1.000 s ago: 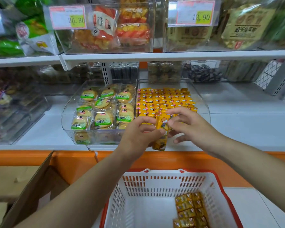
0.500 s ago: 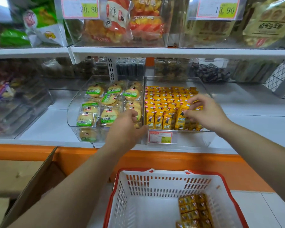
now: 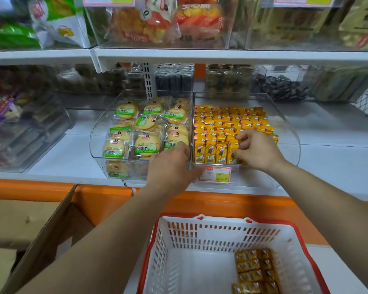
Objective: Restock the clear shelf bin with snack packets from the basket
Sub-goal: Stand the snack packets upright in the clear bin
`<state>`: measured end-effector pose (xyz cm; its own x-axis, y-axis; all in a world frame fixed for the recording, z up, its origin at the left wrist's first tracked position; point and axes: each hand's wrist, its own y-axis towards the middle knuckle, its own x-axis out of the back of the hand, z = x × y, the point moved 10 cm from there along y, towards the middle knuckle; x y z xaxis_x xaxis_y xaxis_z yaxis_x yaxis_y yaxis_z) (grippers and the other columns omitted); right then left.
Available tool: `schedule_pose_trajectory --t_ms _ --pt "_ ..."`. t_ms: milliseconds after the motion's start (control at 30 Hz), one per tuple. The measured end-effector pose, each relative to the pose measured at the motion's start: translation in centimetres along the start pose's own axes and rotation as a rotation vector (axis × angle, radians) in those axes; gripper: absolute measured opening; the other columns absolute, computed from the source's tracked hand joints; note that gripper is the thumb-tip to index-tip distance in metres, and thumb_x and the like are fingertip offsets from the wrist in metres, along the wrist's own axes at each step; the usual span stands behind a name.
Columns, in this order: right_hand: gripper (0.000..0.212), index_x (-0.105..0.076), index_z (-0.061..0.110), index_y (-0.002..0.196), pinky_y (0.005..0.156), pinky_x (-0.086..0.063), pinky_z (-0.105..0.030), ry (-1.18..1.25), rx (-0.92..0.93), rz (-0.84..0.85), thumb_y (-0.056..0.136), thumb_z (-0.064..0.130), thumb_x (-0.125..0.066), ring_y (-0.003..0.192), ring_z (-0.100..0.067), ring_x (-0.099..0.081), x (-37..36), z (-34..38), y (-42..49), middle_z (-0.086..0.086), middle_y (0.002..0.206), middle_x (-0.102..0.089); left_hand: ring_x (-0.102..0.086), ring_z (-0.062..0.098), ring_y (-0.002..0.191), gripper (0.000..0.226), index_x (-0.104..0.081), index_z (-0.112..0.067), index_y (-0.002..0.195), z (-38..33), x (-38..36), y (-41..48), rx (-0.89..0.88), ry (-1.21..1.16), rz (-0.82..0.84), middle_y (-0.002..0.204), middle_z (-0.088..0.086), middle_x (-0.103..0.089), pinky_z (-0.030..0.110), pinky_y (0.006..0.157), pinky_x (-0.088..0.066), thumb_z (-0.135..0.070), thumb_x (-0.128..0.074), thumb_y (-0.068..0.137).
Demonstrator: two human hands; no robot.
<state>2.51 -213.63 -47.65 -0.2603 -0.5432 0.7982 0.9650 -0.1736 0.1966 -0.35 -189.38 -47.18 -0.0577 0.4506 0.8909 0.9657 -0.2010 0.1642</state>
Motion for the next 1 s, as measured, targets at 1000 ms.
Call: schedule_pose_trajectory --t_ms 1000 --pt "0.02 -0.063 0.004 0.111 0.081 -0.045 -0.03 0.115 -0.429 0.446 0.091 0.008 -0.064 0.104 -0.028 -0.062 -16.6 -21.4 -22.9 -0.011 0.115 -0.065 -0.061 0.028 0.113 0.044 -0.053 -0.018 0.131 3.7 -29.7 -18.6 0.178 -0.11 0.768 0.124 0.008 -0.066 0.042 0.1 -0.05 -0.041 -0.065 0.096"
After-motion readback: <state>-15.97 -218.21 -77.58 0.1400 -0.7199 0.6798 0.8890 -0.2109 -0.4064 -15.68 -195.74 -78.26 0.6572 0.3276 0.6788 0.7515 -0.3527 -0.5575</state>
